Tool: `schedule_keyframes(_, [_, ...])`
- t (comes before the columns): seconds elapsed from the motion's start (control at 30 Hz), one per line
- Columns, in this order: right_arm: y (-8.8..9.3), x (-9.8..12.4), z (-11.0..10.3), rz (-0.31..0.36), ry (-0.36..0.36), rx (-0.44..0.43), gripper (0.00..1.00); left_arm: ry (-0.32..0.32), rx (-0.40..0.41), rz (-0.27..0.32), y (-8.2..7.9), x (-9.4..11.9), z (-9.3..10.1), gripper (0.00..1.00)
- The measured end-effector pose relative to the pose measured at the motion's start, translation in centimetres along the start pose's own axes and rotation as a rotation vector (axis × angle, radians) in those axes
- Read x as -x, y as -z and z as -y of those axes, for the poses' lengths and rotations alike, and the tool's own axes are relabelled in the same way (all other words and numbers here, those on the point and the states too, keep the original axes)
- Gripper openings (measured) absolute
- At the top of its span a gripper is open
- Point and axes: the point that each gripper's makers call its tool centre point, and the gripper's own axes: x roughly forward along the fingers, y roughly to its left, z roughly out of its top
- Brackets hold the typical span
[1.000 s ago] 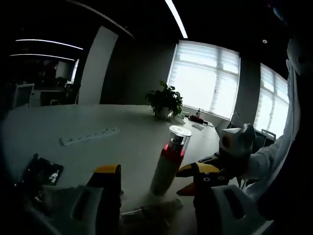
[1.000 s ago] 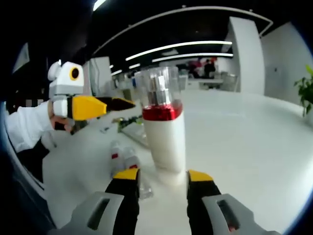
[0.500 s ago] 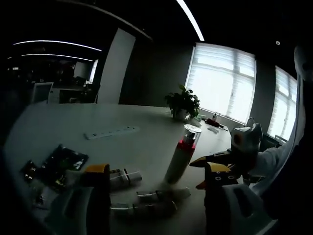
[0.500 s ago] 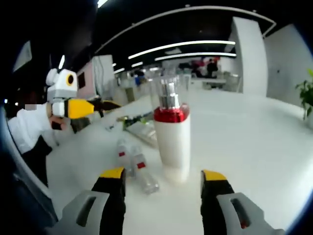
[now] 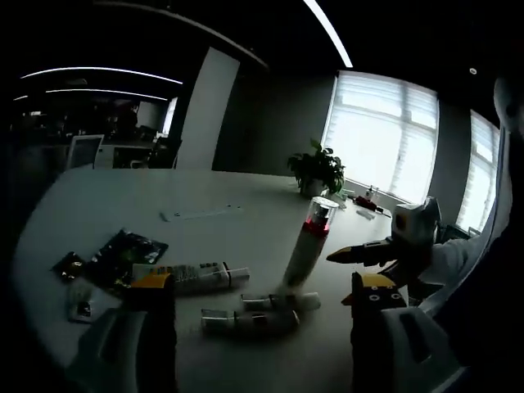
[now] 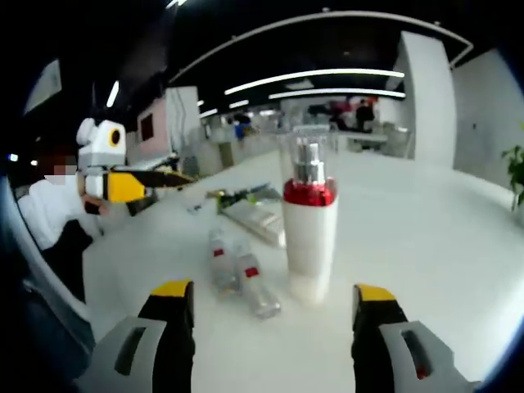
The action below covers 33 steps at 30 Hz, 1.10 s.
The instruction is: Arrange the skincare products in the storage area until every visible bottle or jar stands upright without overlapping.
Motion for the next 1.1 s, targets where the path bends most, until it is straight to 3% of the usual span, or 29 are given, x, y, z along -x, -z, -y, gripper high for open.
schedule_keyframes(0.2, [-0.1, 0.1, -0.6, -0.002, -0.002, 0.022, 0.79, -0.036, -0.034, -0.013, 0.3, 1.8, -0.6, 0.91])
schedule_keyframes(0.57, [-0.5, 0.0, -2.1, 0.008, 0.005, 0.033, 0.84, -0.066, -0.02, -0.016, 0.8, 4.4, -1.6, 0.98])
schedule_keyframes(0.93, [-0.7, -0.4, -4.4, 0.007, 0.008, 0.036, 0.87, -0.062, 0.016, -0.031, 1.9, 6.8, -2.2, 0.99])
schedule_keyframes(1.1, [-0.7, -1.0, -5.8, 0.004, -0.008, 0.027, 0.92, -0.09, 0.015, -0.033, 2.3, 8.1, -3.0, 0.99])
